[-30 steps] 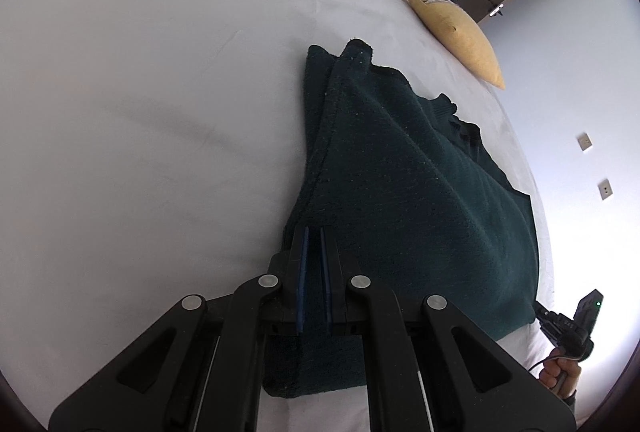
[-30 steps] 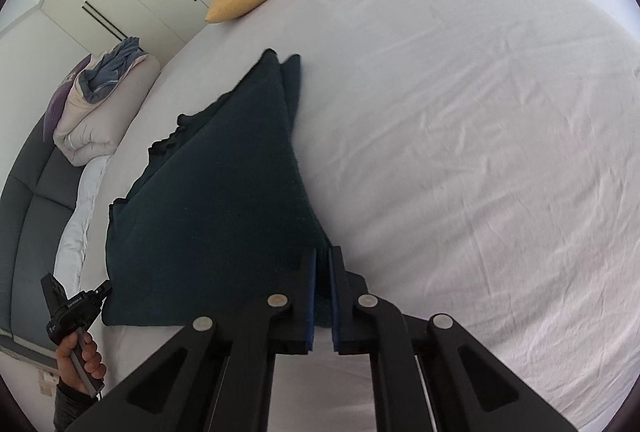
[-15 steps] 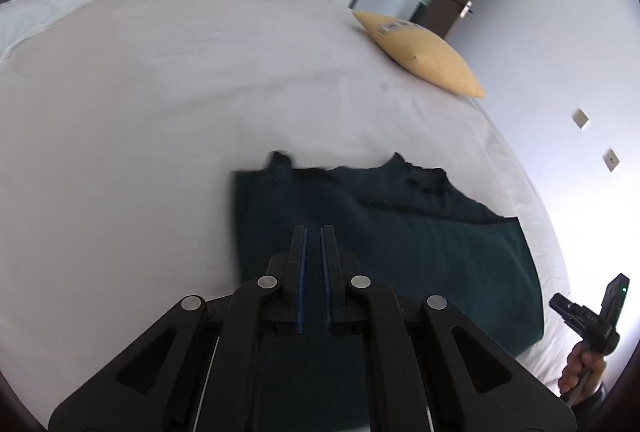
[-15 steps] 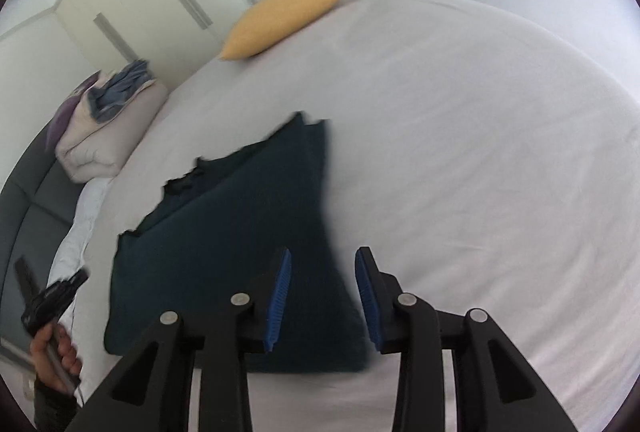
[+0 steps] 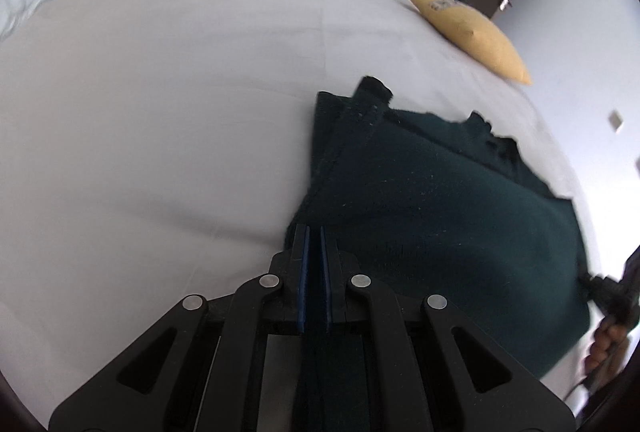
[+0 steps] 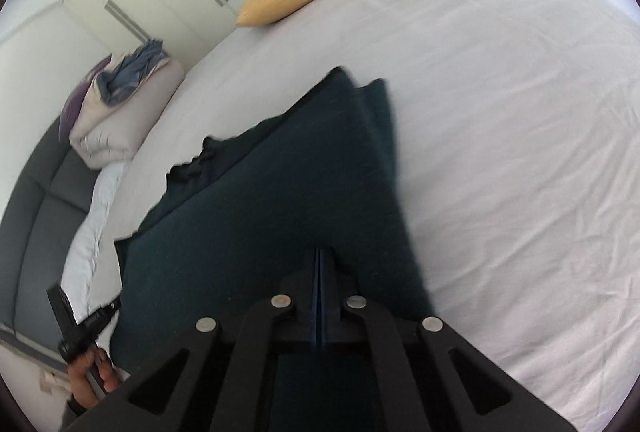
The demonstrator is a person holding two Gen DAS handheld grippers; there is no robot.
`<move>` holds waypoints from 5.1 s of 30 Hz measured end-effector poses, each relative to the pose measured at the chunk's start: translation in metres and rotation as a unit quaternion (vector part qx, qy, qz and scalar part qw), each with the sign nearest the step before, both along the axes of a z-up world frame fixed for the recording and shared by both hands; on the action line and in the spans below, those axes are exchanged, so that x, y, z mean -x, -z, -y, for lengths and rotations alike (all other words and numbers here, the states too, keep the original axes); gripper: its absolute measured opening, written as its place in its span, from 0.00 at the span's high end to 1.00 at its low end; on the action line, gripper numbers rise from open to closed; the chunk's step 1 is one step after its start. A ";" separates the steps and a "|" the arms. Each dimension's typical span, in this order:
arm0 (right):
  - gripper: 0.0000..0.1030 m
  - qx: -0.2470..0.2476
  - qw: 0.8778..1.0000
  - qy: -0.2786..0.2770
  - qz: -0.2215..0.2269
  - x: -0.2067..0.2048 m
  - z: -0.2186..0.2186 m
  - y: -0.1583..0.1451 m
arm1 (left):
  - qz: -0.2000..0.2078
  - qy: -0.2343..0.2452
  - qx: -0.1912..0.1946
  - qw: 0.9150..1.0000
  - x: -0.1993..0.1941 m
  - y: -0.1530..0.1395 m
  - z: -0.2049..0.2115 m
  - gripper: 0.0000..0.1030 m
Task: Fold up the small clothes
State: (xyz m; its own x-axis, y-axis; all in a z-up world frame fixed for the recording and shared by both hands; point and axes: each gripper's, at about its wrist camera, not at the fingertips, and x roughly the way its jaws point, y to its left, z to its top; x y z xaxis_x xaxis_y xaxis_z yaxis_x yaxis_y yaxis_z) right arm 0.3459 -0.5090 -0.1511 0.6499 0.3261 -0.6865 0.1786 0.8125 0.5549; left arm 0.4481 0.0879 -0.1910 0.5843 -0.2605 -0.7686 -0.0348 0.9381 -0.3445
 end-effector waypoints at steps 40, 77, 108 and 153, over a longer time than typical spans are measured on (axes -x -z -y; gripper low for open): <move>0.61 -0.116 0.975 -0.188 0.013 0.000 -0.153 0.002 | 0.003 0.081 0.022 0.996 0.057 -0.004 0.046 0.94; 0.37 -0.160 0.973 -0.162 0.022 -0.025 -0.138 -0.059 | -0.198 0.095 0.369 0.903 0.016 0.035 -0.062 0.36; 0.23 -0.253 0.938 -0.228 -0.057 -0.098 -0.139 -0.024 | -0.052 0.168 0.162 0.971 0.014 -0.081 0.127 0.92; 0.87 -0.086 0.980 -0.170 -0.049 -0.111 0.039 -0.048 | -0.041 0.315 -0.038 0.948 0.087 -0.087 0.436 0.92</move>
